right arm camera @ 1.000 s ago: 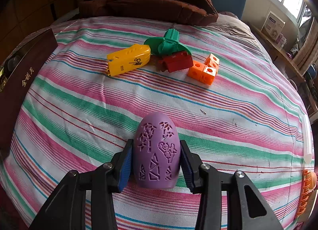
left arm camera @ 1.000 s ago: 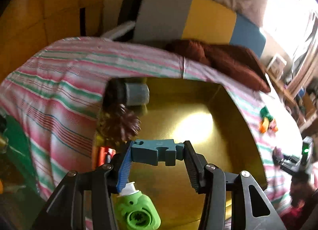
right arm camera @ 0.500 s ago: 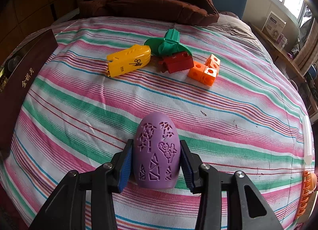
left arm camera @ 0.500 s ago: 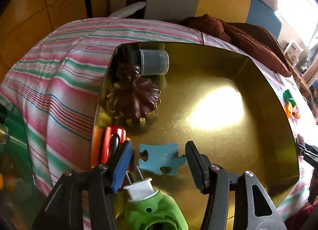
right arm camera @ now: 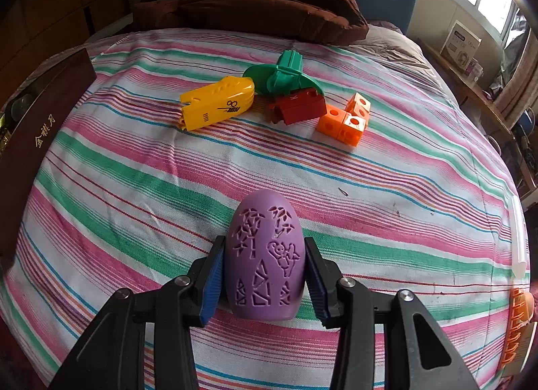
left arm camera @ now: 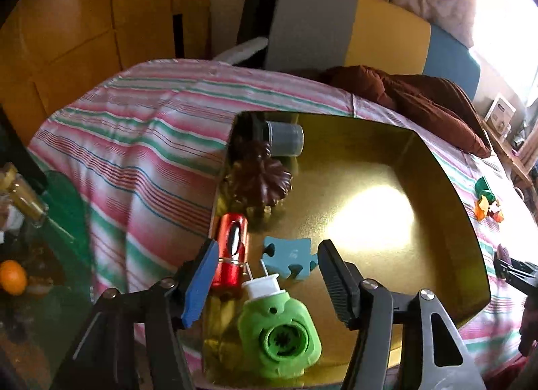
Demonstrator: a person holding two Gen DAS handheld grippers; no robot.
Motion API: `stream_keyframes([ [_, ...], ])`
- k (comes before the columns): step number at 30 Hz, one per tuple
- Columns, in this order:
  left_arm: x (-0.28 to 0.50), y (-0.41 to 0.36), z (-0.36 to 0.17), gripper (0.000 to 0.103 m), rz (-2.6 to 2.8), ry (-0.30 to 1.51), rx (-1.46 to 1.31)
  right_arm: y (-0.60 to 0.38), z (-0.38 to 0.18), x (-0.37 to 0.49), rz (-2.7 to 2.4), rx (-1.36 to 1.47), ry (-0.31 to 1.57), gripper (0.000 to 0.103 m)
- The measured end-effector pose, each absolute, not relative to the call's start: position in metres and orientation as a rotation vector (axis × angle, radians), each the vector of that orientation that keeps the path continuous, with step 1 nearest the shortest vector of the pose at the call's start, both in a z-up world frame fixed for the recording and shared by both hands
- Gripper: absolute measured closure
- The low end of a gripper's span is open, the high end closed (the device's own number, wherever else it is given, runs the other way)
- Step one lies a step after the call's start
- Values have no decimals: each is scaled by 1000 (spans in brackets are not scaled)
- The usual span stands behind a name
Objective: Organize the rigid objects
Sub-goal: 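Carry the purple egg into the gold tray and open the right tool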
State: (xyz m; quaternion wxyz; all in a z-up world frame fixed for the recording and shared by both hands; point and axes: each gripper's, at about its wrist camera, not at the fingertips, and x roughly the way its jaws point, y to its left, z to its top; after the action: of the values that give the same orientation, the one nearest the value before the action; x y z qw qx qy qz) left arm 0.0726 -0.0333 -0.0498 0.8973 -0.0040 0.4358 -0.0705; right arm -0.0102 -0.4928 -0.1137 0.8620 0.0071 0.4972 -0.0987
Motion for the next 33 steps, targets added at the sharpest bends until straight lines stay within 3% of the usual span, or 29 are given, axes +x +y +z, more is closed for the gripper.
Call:
stream_keyframes([
  [9,60,-24,-34,36,-140,860,-10,-487,-104,0,-300,79,1101,59],
  [16,57,-17,-38,36,-139,861,-28,-449,-56,9,-225,78,1007,59],
  [24,54,-3,-42,36,-120,865,-54,-352,-2,43,22,49,913,59],
  [33,51,34,-41,36,-47,846,-116,-227,-20,108,204,52,1004,59],
])
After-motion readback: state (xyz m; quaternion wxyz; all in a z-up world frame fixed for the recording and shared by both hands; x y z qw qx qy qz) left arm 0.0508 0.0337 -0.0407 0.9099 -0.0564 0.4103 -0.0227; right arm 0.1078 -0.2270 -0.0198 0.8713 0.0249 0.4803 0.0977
